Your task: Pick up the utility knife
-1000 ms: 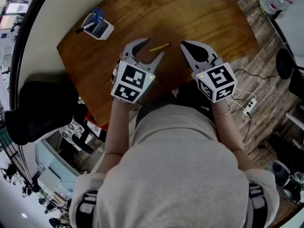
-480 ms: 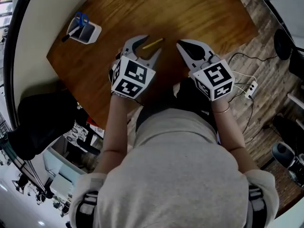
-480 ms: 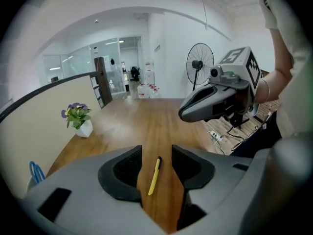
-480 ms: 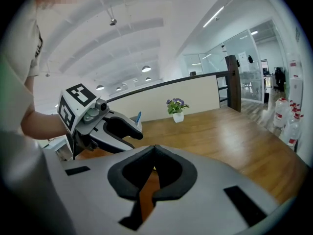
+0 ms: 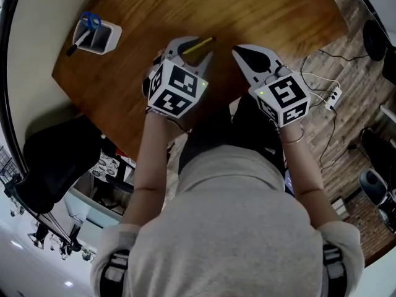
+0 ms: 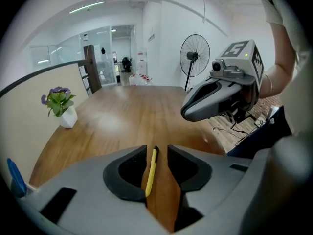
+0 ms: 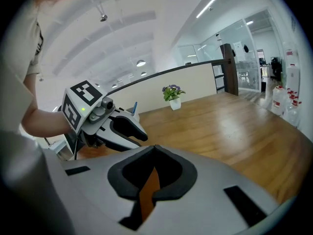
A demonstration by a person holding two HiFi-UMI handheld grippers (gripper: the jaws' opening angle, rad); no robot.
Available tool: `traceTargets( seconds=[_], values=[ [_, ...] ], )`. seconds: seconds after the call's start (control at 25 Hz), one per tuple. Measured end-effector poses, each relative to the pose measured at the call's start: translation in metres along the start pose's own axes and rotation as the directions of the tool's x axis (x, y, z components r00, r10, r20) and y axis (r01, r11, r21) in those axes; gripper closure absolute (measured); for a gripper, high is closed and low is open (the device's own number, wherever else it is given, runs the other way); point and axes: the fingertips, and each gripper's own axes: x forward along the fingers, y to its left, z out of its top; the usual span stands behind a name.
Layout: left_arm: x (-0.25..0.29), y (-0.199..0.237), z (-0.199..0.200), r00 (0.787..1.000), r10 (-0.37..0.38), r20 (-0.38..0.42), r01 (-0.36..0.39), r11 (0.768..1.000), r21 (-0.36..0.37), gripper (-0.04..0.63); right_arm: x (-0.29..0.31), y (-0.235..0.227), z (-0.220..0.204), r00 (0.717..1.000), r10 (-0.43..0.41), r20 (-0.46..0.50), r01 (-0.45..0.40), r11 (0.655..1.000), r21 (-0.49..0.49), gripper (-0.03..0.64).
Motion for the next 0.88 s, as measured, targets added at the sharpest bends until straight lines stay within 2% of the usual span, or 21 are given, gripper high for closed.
traceTargets(
  seconds=[0.44, 0.88],
  values=[
    [0.029, 0.009, -0.018, 0.997, -0.032, -0.063, 0.033, 0.999, 0.020, 0.449, 0.015, -0.007, -0.012, 1.000, -0.020, 0.001, 0.020, 0.999, 0.046, 0.604],
    [0.047, 0.007, -0.029, 0.995, -0.041, -0.092, 0.045, 0.998, 0.041, 0.509, 0.023, -0.006, -0.020, 1.000, -0.028, -0.001, 0.028, 0.997, 0.073, 0.604]
  ],
)
